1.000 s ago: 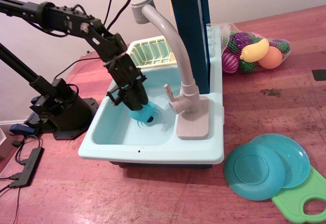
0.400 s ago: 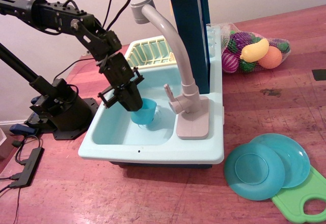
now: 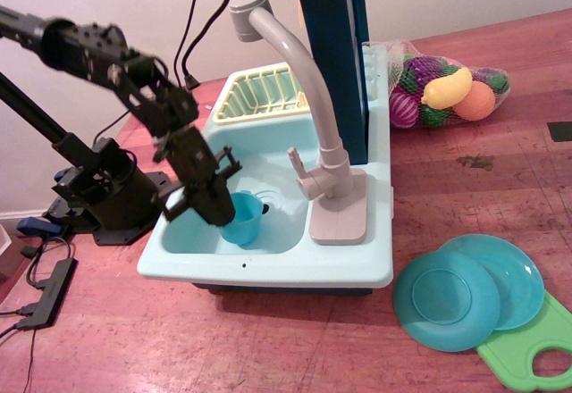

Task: Flip cup upright

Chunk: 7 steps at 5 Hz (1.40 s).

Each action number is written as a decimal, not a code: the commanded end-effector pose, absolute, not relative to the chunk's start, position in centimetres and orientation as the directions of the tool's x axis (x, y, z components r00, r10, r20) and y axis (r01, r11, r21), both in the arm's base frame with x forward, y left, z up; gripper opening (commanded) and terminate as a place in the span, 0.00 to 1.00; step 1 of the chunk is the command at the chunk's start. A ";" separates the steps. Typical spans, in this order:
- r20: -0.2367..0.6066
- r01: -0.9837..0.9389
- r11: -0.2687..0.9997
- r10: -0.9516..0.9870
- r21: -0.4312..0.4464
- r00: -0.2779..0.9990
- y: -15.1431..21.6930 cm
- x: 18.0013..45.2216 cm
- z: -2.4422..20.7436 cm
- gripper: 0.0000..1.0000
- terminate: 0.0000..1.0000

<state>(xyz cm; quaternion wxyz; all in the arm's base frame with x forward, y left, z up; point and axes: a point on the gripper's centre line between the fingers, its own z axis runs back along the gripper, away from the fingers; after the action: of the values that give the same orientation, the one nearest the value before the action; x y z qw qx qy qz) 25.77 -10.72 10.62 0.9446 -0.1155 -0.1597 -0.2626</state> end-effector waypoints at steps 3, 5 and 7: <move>0.389 0.509 0.839 -0.410 -0.195 0.825 -13.0 24.2 10.8 1.00 0.00; 0.406 0.526 0.851 -0.485 0.013 0.775 -10.0 28.1 19.8 1.00 0.00; 0.443 0.494 0.868 -0.465 0.056 0.767 -10.2 28.6 22.8 1.00 0.00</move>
<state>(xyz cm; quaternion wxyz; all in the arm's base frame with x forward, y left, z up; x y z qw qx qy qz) 28.38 -10.12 21.41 0.9438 -0.0301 -0.2043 -0.2580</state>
